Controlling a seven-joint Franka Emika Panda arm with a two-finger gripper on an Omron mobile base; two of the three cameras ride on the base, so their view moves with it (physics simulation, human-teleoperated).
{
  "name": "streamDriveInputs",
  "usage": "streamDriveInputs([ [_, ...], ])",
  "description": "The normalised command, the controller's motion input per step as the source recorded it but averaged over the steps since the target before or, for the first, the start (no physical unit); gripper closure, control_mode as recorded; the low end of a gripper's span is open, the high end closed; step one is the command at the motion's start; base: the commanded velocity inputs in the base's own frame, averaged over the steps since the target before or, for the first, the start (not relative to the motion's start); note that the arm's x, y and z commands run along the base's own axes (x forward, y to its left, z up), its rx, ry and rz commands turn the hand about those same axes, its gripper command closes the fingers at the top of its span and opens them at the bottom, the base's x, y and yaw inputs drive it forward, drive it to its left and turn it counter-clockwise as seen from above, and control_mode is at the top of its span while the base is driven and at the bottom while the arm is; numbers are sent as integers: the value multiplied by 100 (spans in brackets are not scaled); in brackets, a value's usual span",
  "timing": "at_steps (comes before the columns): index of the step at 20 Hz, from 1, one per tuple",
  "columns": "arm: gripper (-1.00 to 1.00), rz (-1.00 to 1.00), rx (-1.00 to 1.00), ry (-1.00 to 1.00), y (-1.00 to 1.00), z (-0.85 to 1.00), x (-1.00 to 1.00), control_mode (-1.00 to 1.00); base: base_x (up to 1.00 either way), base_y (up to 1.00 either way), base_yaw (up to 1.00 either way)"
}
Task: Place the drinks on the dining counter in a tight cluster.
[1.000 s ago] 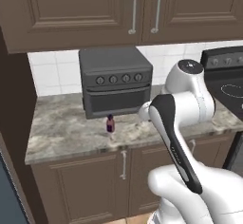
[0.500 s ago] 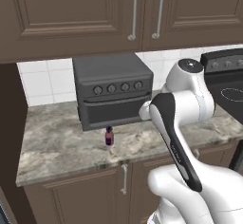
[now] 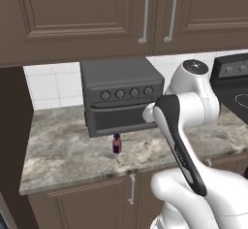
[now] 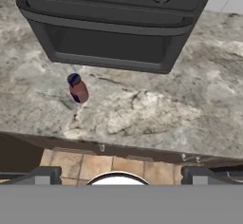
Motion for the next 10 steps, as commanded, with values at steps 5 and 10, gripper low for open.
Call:
streamDriveInputs([
  [5,-100,0,0,0,0,0,0,100,64,24,21],
  [10,-100,0,0,0,0,0,0,100,54,11,18],
])
